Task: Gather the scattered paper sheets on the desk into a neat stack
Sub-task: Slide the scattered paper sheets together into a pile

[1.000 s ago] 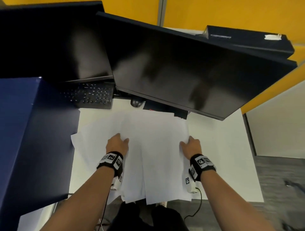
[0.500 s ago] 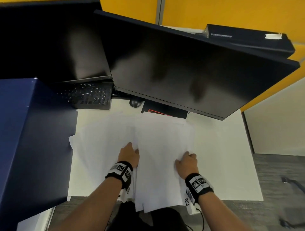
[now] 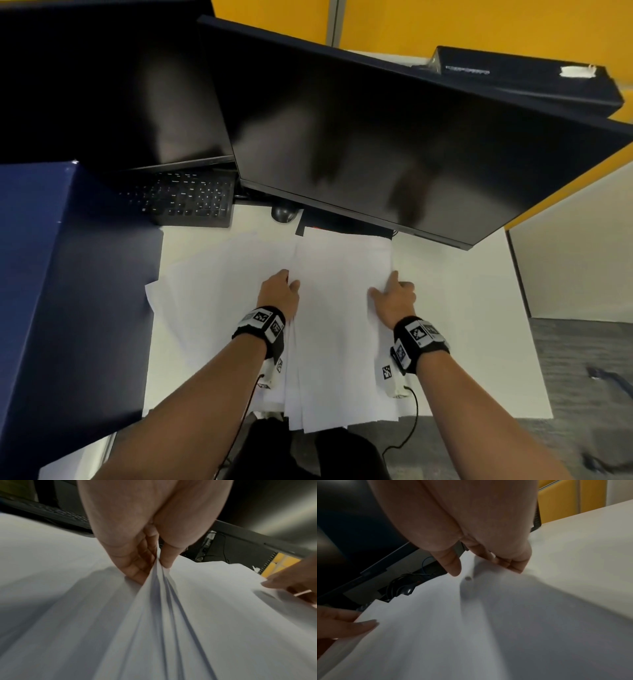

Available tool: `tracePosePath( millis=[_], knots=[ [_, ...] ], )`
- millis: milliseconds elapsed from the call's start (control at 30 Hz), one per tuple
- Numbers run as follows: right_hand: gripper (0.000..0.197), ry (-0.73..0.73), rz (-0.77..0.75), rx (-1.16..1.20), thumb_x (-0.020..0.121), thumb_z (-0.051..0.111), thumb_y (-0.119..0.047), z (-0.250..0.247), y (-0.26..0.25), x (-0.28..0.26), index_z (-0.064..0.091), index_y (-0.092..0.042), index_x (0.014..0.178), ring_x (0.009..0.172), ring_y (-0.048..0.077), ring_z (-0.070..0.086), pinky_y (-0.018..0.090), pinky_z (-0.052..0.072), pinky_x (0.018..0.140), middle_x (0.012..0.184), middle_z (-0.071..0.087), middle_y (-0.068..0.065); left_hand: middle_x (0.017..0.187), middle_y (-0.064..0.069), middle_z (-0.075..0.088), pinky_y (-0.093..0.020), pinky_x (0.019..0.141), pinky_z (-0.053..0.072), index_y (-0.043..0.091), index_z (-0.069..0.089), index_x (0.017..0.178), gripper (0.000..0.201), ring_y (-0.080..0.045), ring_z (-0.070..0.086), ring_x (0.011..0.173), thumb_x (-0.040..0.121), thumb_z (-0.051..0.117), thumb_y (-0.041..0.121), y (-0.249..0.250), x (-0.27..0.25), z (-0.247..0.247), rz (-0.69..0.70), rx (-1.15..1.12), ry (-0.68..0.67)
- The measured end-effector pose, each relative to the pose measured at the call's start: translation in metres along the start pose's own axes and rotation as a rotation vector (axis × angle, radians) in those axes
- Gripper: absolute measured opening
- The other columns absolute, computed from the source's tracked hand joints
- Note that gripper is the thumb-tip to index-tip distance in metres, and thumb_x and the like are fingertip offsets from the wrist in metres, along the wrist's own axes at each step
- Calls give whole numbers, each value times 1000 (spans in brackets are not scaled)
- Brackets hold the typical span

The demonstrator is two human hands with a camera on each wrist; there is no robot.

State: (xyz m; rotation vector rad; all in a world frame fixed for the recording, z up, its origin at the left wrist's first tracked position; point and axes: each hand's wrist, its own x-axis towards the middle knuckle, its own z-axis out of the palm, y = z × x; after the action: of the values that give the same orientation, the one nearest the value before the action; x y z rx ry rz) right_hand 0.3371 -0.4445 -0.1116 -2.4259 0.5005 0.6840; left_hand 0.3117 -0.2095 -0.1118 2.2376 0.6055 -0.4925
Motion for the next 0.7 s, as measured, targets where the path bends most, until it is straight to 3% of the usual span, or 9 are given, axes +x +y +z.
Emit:
tracePosePath(
  millis=[67, 133, 167, 233, 300, 367, 433, 567, 700],
  knots=[
    [77, 48, -2, 52, 93, 56, -40, -8, 10, -2, 18, -14, 155, 139, 41, 27, 50, 31, 113, 151, 24, 20, 84, 0, 61, -32, 76, 47, 14, 56, 89, 19, -32, 65, 99, 97, 56, 31, -11, -4, -9, -5, -4, 24],
    [73, 91, 73, 91, 92, 58, -36, -16, 29, -5, 26, -12, 153, 136, 40, 34, 47, 36, 110, 152, 26, 20, 109, -4, 69, -31, 88, 49, 14, 63, 115, 36, -26, 65, 107, 93, 59, 41, -32, -10, -19, -73, 52, 34],
    [67, 77, 110, 88, 93, 57, -34, -18, 39, -8, 32, -9, 150, 128, 41, 43, 44, 41, 106, 150, 28, 20, 112, -6, 71, -30, 87, 50, 12, 66, 114, 44, -25, 66, 104, 91, 58, 48, -43, -14, -22, -122, 123, -14],
    [56, 7, 120, 13, 93, 55, -32, -14, 55, -16, 42, -2, 139, 103, 38, 56, 37, 47, 93, 142, 33, 23, 95, -9, 75, -27, 71, 51, 10, 68, 86, 54, -25, 69, 87, 88, 52, 61, -58, -24, -22, -182, 284, -166],
    [54, -45, 72, -79, 94, 53, -32, 1, 60, -25, 43, 3, 134, 98, 36, 57, 35, 47, 93, 137, 40, 25, 79, -7, 72, -26, 65, 48, 12, 63, 73, 56, -27, 70, 83, 91, 47, 62, -61, -35, -14, -160, 337, -263],
    [55, -87, 17, -144, 95, 50, -29, 18, 58, -36, 40, 3, 138, 101, 34, 58, 34, 47, 96, 135, 42, 24, 108, -13, 71, -30, 85, 50, 6, 67, 107, 52, -29, 66, 108, 98, 43, 52, -57, -43, 2, -99, 352, -316],
    [54, -105, -13, -195, 94, 49, -27, 29, 54, -44, 40, 2, 139, 105, 36, 59, 35, 48, 97, 133, 42, 22, 140, -16, 56, -33, 103, 43, 3, 49, 139, 56, -30, 54, 127, 103, 38, 44, -51, -51, 13, -76, 367, -322],
    [41, -52, 26, -132, 93, 54, -34, 14, 56, -31, 57, 1, 114, 95, 31, 58, 32, 48, 85, 118, 54, 22, 133, -13, 58, -35, 99, 47, 10, 55, 132, 54, -30, 57, 120, 95, 51, 49, -54, -42, -11, -129, 236, -133],
    [39, 87, 81, 92, 88, 58, -47, -15, 50, 8, 52, -8, 92, 90, 33, 58, 32, 44, 78, 112, 56, 21, 143, -19, 47, -42, 106, 43, 6, 44, 144, 67, -35, 49, 130, 93, 57, 48, -47, -4, -49, -235, 74, 138]
  ],
)
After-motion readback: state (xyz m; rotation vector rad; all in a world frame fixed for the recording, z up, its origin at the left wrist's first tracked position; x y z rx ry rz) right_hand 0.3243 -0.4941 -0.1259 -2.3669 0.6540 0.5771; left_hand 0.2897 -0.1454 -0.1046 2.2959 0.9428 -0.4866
